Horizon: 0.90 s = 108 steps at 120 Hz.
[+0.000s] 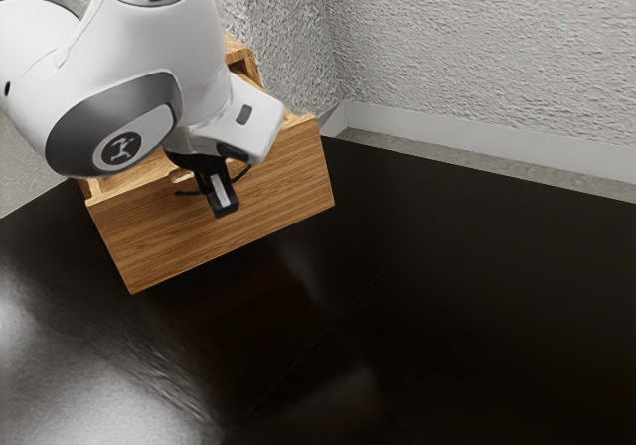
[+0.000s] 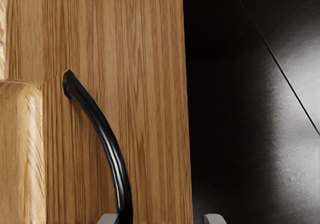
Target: Pull the drawer handle with one arm to open the drawer
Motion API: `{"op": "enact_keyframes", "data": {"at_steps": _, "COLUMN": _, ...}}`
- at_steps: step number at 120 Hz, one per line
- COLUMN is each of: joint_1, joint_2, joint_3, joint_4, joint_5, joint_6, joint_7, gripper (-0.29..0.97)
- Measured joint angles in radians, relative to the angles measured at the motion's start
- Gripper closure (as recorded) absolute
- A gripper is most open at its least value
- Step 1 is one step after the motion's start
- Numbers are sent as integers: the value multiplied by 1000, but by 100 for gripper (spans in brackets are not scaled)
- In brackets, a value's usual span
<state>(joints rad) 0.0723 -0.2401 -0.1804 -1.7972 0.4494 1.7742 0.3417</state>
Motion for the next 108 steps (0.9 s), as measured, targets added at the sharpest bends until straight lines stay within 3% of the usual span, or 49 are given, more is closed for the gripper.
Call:
{"op": "enact_keyframes", "data": {"at_steps": 30, "joint_1": 8, "joint_2": -44, "joint_3": -11, "joint_4": 51, "joint_5": -10, "joint_6": -15, "joint_7": -13, "gripper": 42}}
{"op": "enact_keyframes", "data": {"at_steps": 56, "joint_1": 22, "joint_2": 71, "joint_3": 18, "joint_4": 304, "joint_5": -146, "joint_6": -106, "joint_7": 67, "gripper": 27}}
{"op": "enact_keyframes", "data": {"at_steps": 72, "joint_1": 73, "joint_2": 72, "joint_3": 25, "joint_4": 365, "joint_5": -261, "joint_6": -221, "joint_7": 136, "gripper": 14}}
{"op": "enact_keyframes", "data": {"at_steps": 108, "joint_1": 76, "joint_2": 52, "joint_3": 21, "joint_4": 405, "joint_5": -324, "joint_6": -451, "joint_7": 362, "gripper": 3}}
